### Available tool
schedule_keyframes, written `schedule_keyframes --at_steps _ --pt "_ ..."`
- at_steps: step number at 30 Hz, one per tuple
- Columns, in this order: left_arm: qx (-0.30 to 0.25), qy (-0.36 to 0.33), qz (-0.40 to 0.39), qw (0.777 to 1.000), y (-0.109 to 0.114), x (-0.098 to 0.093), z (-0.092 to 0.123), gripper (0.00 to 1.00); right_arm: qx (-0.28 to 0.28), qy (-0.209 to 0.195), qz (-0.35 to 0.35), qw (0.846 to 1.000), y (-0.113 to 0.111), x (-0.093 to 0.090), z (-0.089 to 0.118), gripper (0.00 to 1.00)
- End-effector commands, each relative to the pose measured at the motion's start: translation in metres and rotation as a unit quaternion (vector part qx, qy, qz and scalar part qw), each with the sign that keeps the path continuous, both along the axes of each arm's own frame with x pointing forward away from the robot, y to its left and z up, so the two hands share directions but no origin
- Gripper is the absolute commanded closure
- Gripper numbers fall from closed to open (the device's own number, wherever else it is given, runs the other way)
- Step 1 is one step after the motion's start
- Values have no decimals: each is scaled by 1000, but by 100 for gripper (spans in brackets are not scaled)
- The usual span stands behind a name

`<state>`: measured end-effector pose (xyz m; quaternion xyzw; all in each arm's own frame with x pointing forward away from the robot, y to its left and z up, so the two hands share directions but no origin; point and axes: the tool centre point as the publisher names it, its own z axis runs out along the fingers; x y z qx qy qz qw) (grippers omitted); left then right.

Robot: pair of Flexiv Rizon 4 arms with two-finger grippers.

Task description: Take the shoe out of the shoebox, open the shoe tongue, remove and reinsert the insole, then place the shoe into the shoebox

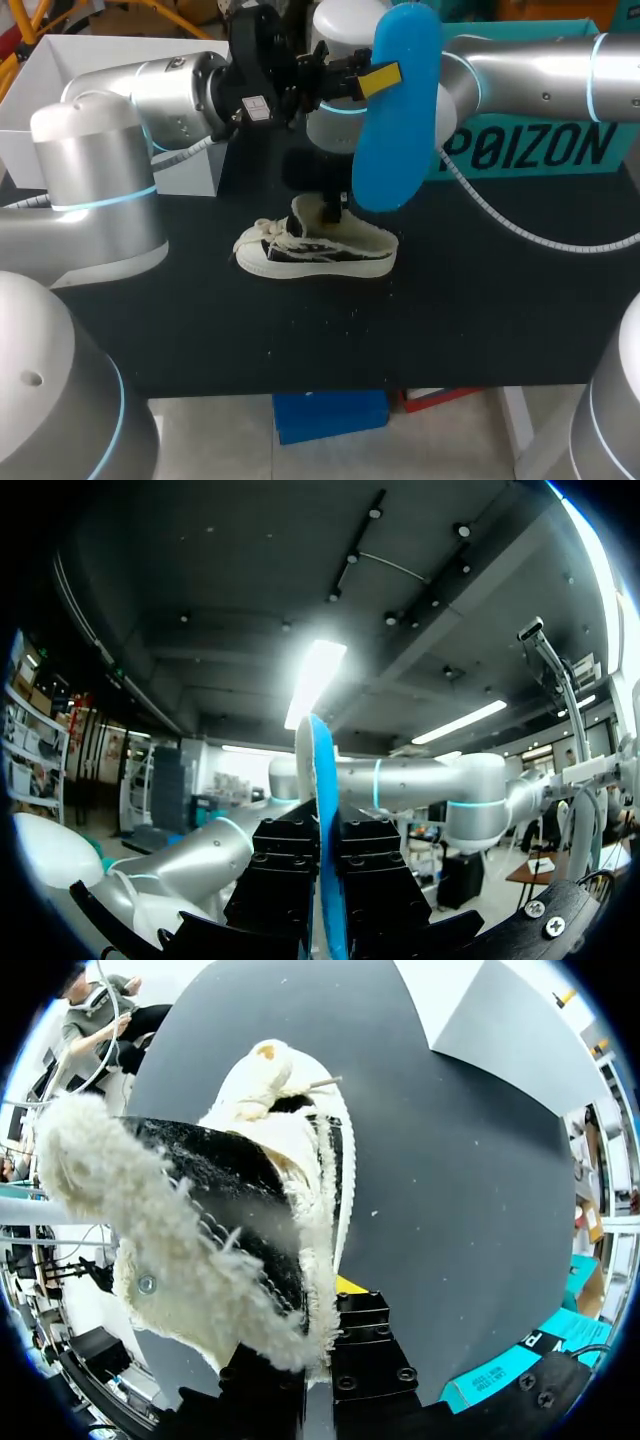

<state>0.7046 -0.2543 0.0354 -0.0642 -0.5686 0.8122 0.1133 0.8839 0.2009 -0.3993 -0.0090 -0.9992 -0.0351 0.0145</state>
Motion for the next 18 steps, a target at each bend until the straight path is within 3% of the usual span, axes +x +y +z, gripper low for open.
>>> schedule_keyframes --at_steps 1,10,13,18 --pt "0 -1 -1 1000 1 0 -1 100 -1 0 0 1000 1 1 0 100" --pt "0 -1 -1 1000 1 0 -1 100 -12 1 -1 1000 0 0 1 100" --pt "0 -1 -1 1000 1 0 -1 100 -49 -11 -45 998 -6 7 17 100" --pt "0 -1 -1 1000 1 0 -1 100 -31 21 -161 986 -23 12 54 100"
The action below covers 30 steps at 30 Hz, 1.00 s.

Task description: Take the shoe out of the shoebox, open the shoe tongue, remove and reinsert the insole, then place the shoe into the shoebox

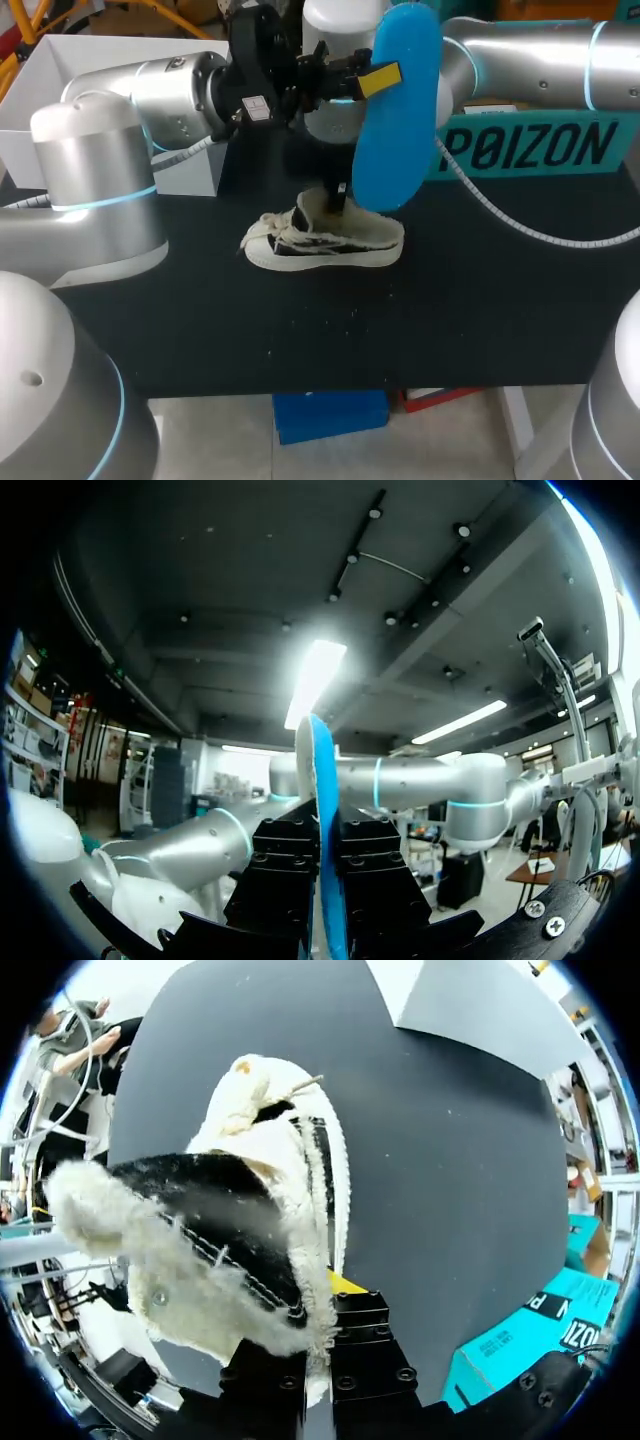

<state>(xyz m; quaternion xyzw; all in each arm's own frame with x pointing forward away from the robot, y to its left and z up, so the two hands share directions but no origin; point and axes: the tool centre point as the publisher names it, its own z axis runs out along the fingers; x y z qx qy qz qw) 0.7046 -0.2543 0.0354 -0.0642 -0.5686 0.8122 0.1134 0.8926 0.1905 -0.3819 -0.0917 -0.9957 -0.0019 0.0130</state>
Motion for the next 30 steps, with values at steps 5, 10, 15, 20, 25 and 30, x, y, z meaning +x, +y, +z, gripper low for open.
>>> schedule_keyframes --at_steps 5,10,15,20,25,30 --pt "0 -1 -1 1000 1 0 -1 100 26 18 -208 978 -32 9 53 100" --pt "0 -1 -1 1000 1 0 -1 100 58 3 -338 939 -37 11 66 100" --pt "0 -1 -1 1000 1 0 -1 100 77 -20 -472 878 -40 16 68 100" --pt "0 -1 -1 1000 1 0 -1 100 69 -41 -550 831 -36 17 61 100" --pt "0 -1 -1 1000 1 0 -1 100 67 -56 -590 803 -26 16 59 100" --pt "0 -1 -1 1000 1 0 -1 100 65 -64 -608 789 -16 16 56 100"
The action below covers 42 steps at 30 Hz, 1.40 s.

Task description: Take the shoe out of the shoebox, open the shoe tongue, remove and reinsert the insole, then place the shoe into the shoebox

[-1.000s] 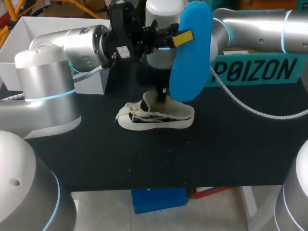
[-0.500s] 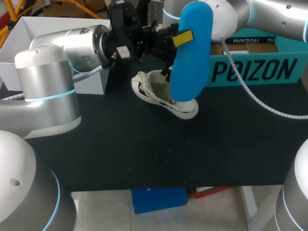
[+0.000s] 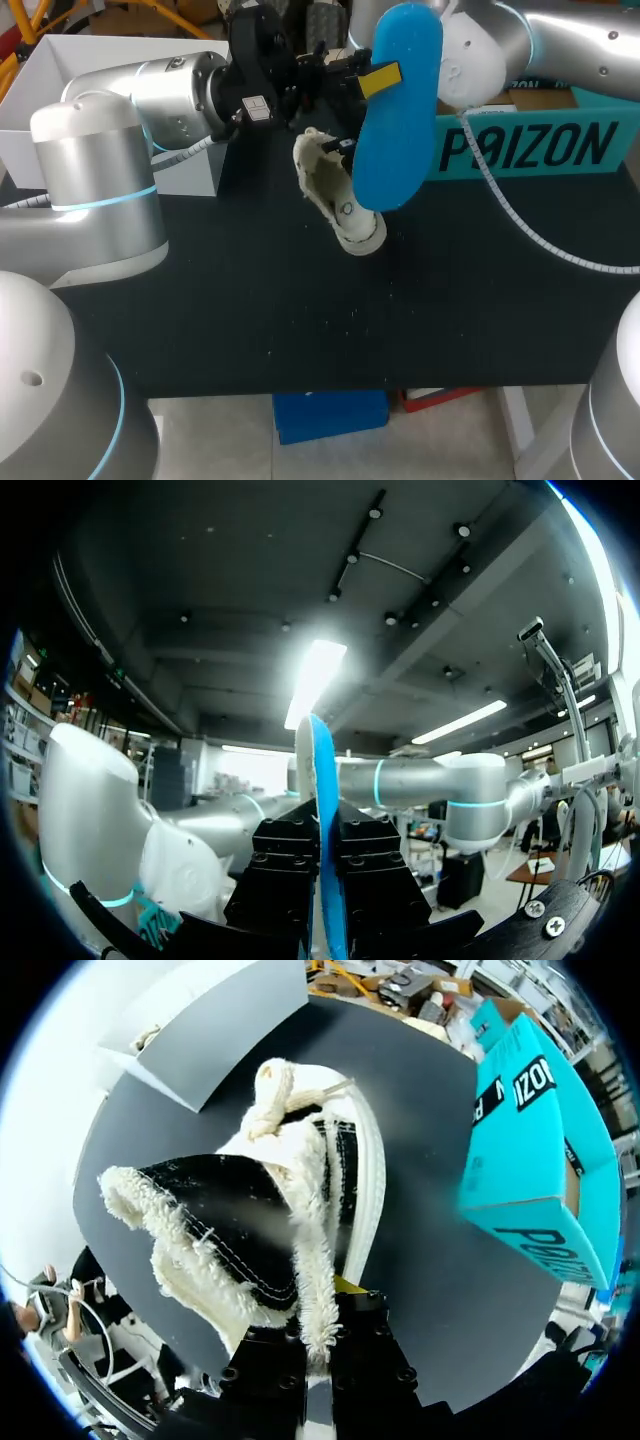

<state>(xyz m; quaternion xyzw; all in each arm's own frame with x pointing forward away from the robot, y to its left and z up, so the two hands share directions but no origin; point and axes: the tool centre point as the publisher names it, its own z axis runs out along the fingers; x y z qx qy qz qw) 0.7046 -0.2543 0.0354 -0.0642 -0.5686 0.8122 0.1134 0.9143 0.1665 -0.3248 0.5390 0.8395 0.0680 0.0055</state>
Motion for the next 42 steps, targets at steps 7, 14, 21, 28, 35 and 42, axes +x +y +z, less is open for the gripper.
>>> schedule_keyframes --at_steps 7,14,21,28,35,42 --pt "0 -1 -1 1000 1 0 -1 100 -10 -29 -184 982 22 -8 -16 100" --pt "0 -1 -1 1000 1 0 -1 100 -15 -29 -165 986 33 -8 -33 100" --pt "0 -1 -1 1000 1 0 -1 100 -30 -28 -177 983 29 -6 -50 100" --pt "0 -1 -1 1000 1 0 -1 100 -39 -21 -197 979 20 -12 -65 100" --pt "0 -1 -1 1000 1 0 -1 100 -37 -24 -207 977 5 -17 -63 0" --pt "0 -1 -1 1000 1 0 -1 100 139 -11 -224 965 -14 -24 -20 0"
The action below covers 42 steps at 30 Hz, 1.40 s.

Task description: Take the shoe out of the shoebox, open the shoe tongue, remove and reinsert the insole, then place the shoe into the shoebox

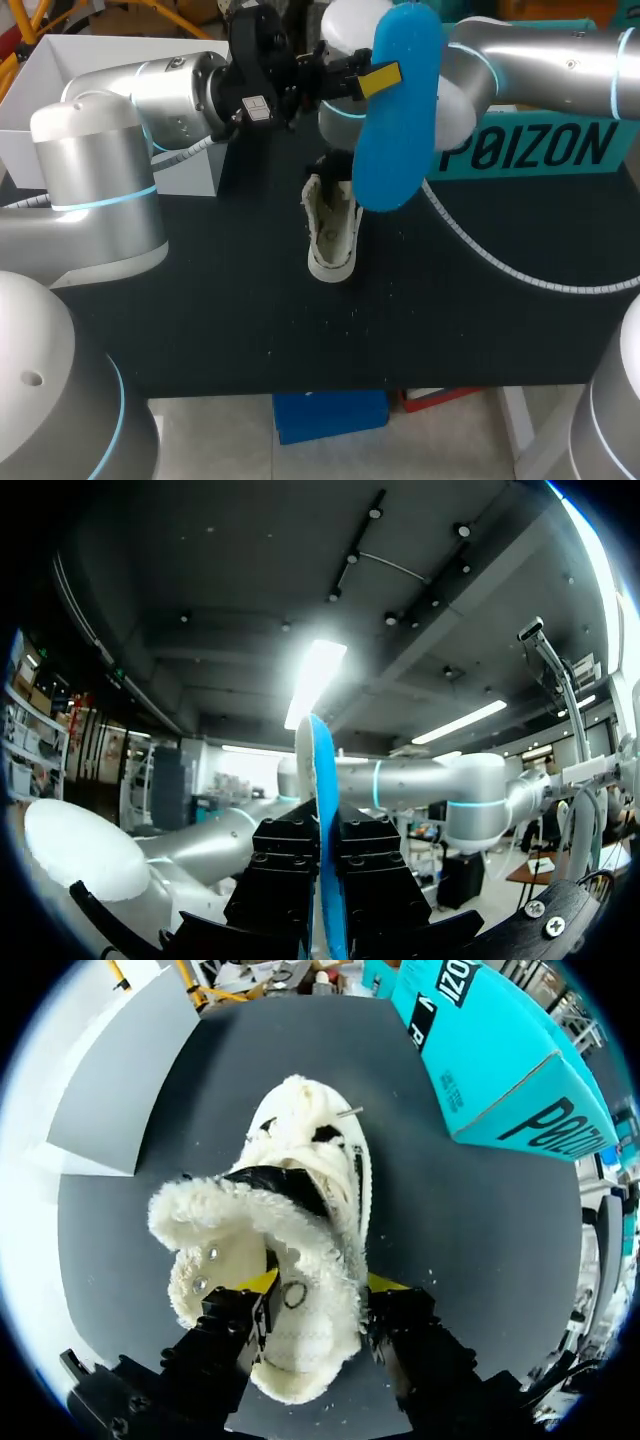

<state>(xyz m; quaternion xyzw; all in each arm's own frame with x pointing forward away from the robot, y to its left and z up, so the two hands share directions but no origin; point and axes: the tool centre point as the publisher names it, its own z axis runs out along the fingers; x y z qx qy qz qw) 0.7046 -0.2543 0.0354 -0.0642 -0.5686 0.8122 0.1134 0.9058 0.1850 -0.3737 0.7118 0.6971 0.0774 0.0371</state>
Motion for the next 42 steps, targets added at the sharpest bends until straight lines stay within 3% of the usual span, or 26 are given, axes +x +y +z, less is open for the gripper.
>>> schedule_keyframes --at_steps 1,3,5,7,8,22,24,42 --pt "0 -1 -1 1000 1 0 -1 100 161 -22 1 987 -33 -16 33 0" --pt "0 -1 -1 1000 1 0 -1 100 248 -21 19 968 -34 -19 46 0" --pt "0 -1 -1 1000 1 0 -1 100 345 -24 67 936 -32 -23 60 0" --pt "0 -1 -1 1000 1 0 -1 100 396 -29 97 913 -30 -27 70 0" --pt "0 -1 -1 1000 1 0 -1 100 416 -41 151 896 -31 -28 82 0" --pt "0 -1 -1 1000 1 0 -1 100 416 -41 151 896 -31 -28 82 0" --pt "0 -1 -1 1000 1 0 -1 100 447 -37 126 885 -39 -33 86 0" --pt "0 -1 -1 1000 1 0 -1 100 485 -67 67 869 -51 -38 112 0"
